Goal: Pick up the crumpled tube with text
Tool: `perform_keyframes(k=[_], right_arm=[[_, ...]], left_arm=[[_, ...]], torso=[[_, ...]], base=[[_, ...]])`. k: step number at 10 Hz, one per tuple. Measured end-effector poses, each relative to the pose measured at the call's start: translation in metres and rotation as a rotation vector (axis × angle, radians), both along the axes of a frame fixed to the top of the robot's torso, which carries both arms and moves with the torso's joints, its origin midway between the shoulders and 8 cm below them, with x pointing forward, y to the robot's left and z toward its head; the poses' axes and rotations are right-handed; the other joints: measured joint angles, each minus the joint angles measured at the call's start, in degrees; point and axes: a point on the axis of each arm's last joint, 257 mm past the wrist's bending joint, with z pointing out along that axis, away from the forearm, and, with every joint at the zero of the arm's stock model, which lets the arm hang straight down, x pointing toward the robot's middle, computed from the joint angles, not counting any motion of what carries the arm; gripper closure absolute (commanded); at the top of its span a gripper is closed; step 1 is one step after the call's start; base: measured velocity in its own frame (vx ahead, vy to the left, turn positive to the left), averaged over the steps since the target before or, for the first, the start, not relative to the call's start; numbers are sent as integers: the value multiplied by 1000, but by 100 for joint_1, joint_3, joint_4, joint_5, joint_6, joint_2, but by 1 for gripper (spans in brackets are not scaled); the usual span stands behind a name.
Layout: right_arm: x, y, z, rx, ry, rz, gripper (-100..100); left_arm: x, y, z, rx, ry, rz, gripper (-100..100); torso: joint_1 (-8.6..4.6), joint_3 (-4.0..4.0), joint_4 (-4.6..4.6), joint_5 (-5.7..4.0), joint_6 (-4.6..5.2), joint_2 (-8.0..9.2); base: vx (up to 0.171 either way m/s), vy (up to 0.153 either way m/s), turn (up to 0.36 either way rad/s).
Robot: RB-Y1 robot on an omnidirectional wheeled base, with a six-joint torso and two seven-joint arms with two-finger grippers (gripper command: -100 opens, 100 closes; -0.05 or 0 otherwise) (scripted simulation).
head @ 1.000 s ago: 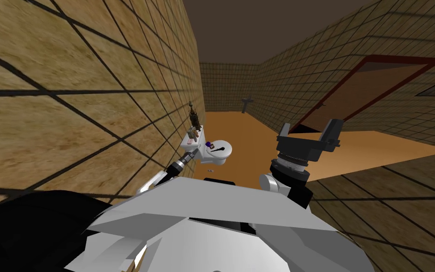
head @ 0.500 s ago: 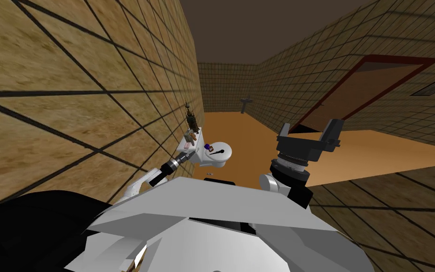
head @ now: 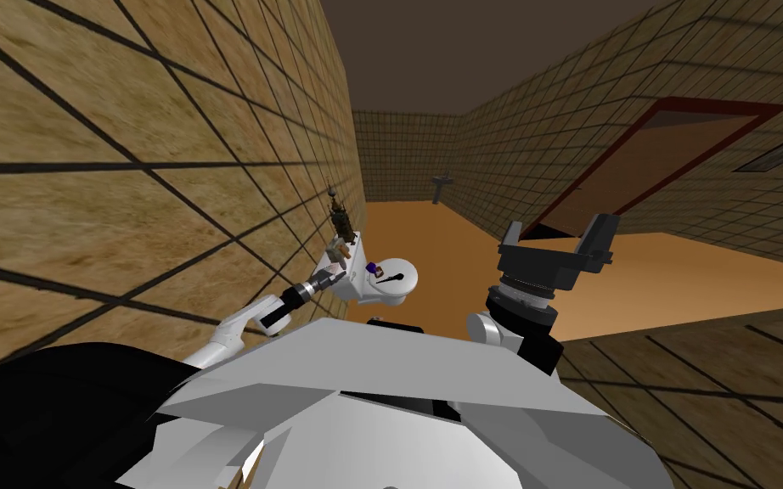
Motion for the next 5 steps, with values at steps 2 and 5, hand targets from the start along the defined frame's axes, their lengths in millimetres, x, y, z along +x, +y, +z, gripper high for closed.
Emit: perform_keyframes(k=[2, 5], right_arm=[[0, 0, 0, 0, 0, 0, 0], [0, 0, 0, 0, 0, 0, 0]], left_arm=[[5, 12, 4, 76, -11, -21, -100], [7, 16, 9, 116, -20, -34, -100]], torso=[[1, 4, 2, 0, 1, 6], [-6, 21, 8, 0, -1, 37]], base=[[93, 22, -36], [15, 11, 36]])
